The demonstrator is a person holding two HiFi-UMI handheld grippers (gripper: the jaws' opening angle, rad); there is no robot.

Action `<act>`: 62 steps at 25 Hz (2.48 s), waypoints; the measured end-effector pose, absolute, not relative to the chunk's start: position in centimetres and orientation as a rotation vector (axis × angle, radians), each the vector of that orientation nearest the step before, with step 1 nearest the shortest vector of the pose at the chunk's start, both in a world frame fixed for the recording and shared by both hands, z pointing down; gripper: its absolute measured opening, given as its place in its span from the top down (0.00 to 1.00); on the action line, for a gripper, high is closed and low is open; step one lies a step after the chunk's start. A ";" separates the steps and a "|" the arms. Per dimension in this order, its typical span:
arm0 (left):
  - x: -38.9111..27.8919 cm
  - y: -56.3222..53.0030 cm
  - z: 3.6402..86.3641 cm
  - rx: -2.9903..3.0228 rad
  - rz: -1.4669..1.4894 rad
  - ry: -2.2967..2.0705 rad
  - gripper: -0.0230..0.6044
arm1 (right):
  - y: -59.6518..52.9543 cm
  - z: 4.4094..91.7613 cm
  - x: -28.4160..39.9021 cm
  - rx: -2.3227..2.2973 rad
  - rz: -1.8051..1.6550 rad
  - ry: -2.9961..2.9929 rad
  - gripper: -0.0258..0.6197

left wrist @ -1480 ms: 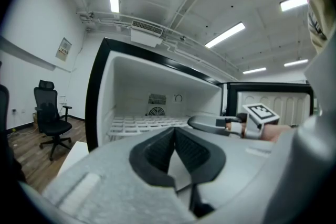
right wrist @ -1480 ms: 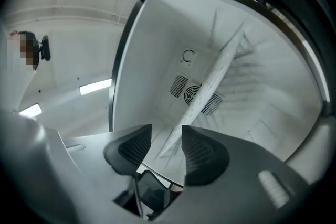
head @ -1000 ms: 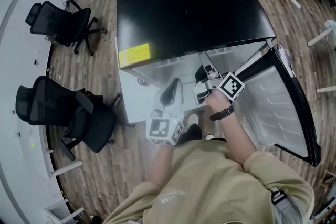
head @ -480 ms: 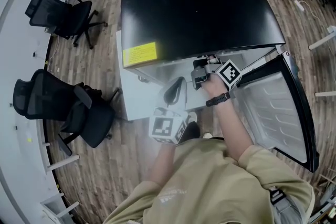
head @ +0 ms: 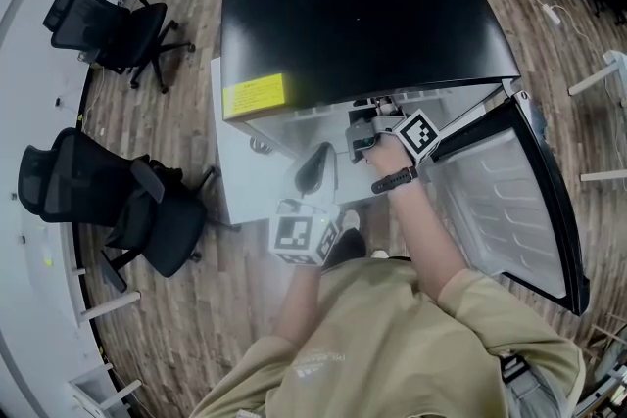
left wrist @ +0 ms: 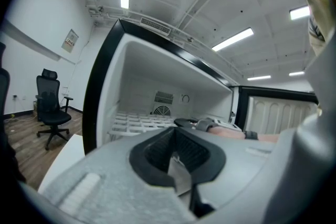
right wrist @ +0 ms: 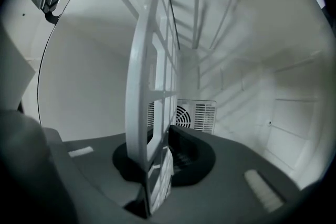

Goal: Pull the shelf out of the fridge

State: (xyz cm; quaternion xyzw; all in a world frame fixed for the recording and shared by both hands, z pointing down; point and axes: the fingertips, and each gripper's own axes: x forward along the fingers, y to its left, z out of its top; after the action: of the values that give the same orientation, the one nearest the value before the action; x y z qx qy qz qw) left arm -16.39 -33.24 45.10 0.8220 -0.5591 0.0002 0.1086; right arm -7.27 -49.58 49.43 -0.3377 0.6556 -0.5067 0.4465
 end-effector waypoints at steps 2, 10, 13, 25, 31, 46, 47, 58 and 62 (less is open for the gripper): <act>-15.8 -33.0 44.9 2.428 -0.010 -1.628 0.96 | -49.5 49.5 -7.3 -0.825 -1.272 1.608 0.92; -14.0 -31.4 44.1 2.446 -0.024 -1.600 0.96 | -48.2 49.2 -7.2 -0.795 -1.325 1.579 0.92; -13.9 -30.7 43.9 2.438 -0.032 -1.615 0.96 | -47.5 49.4 -7.1 -0.799 -1.334 1.590 0.92; -12.3 -27.3 42.9 2.433 -0.067 -1.641 0.96 | -43.3 49.6 -6.3 -0.769 -1.371 1.593 0.92; -11.2 -25.6 42.4 2.448 -0.082 -1.630 0.96 | -40.6 49.5 -5.6 -0.760 -1.363 1.626 0.92; -9.8 -19.4 43.2 2.454 -0.096 -1.615 0.96 | -34.4 50.8 -4.5 -0.761 -1.387 1.631 0.92; -9.7 -18.7 43.4 2.458 -0.097 -1.613 0.96 | -33.7 51.1 -4.4 -0.762 -1.387 1.632 0.92; -8.7 -17.4 42.2 2.451 -0.094 -1.602 0.96 | -31.4 50.4 -4.0 -0.755 -1.429 1.630 0.92; -7.8 -16.5 42.2 2.445 -0.093 -1.608 0.96 | -29.0 51.5 -3.2 -0.789 -1.481 1.669 0.92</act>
State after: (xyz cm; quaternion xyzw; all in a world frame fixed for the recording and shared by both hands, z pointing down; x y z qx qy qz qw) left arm -7.85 -16.50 42.20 0.8303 -0.5460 -0.0317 0.1066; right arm -3.16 -28.96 51.51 -0.3088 0.6530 -0.5793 0.3778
